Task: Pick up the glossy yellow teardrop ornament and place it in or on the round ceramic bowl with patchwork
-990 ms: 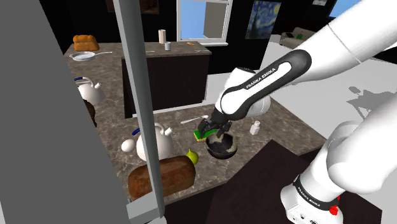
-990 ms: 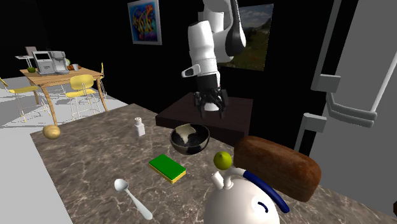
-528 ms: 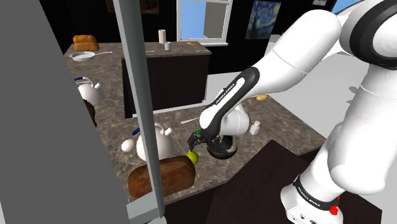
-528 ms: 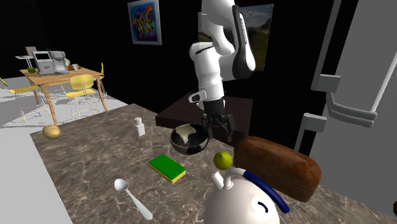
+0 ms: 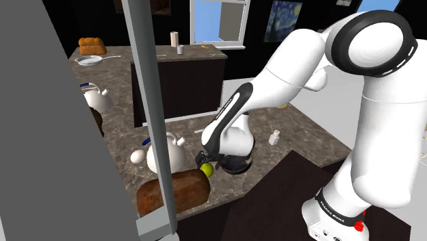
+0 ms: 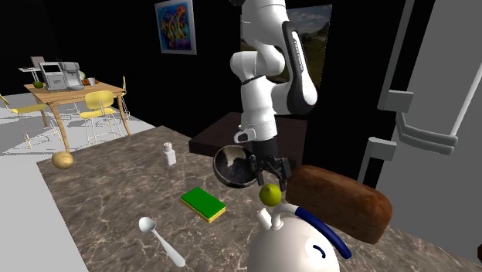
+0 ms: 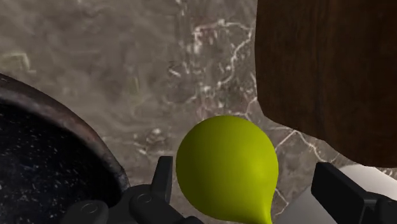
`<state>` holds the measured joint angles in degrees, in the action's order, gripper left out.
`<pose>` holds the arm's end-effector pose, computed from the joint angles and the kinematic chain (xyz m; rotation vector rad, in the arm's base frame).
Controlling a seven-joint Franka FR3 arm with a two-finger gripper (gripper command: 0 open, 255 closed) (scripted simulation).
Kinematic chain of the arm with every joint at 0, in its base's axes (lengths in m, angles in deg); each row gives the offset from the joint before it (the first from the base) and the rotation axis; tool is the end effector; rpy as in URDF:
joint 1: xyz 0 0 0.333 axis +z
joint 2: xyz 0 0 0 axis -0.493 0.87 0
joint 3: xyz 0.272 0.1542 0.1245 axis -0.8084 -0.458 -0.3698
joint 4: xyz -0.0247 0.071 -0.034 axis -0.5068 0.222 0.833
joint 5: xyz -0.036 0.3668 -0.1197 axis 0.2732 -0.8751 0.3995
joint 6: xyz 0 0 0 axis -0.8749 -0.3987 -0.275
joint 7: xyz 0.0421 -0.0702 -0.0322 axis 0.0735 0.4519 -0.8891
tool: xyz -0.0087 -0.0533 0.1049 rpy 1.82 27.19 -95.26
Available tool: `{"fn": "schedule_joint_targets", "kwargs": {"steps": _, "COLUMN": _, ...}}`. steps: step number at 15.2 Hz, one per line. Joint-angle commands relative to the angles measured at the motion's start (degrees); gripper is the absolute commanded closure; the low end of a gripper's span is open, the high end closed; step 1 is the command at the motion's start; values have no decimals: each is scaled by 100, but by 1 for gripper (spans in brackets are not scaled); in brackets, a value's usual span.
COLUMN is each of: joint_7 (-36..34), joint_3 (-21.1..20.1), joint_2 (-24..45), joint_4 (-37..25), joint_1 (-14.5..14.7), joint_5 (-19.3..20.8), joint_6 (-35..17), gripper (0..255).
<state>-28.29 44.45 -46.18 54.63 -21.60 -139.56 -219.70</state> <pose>0.4339 0.1582 0.1643 -2.7721 0.6485 -0.1257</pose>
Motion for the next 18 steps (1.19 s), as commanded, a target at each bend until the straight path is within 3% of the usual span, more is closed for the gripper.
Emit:
{"fn": "schedule_joint_targets", "kwargs": {"steps": 1, "joint_7": 180, "joint_3": -109, "joint_2": 235, "joint_4": -60, "joint_1": -142, "joint_5": -139, "joint_6": -128, "gripper": 0}}
{"fn": "schedule_joint_targets", "kwargs": {"steps": 9, "joint_7": 174, "joint_3": -114, "joint_2": 235, "joint_4": -58, "joint_1": -148, "joint_5": -132, "joint_6": -130, "gripper": 0}}
{"fn": "schedule_joint_targets", "kwargs": {"steps": 10, "joint_7": 174, "joint_3": -118, "joint_2": 236, "joint_4": -58, "joint_1": -147, "joint_5": -136, "joint_6": -134, "gripper": 255}}
{"fn": "schedule_joint_targets", "kwargs": {"steps": 18, "joint_7": 167, "joint_3": -101, "joint_2": 267, "joint_4": -88, "joint_1": -138, "joint_5": -119, "joint_6": -134, "gripper": 255}}
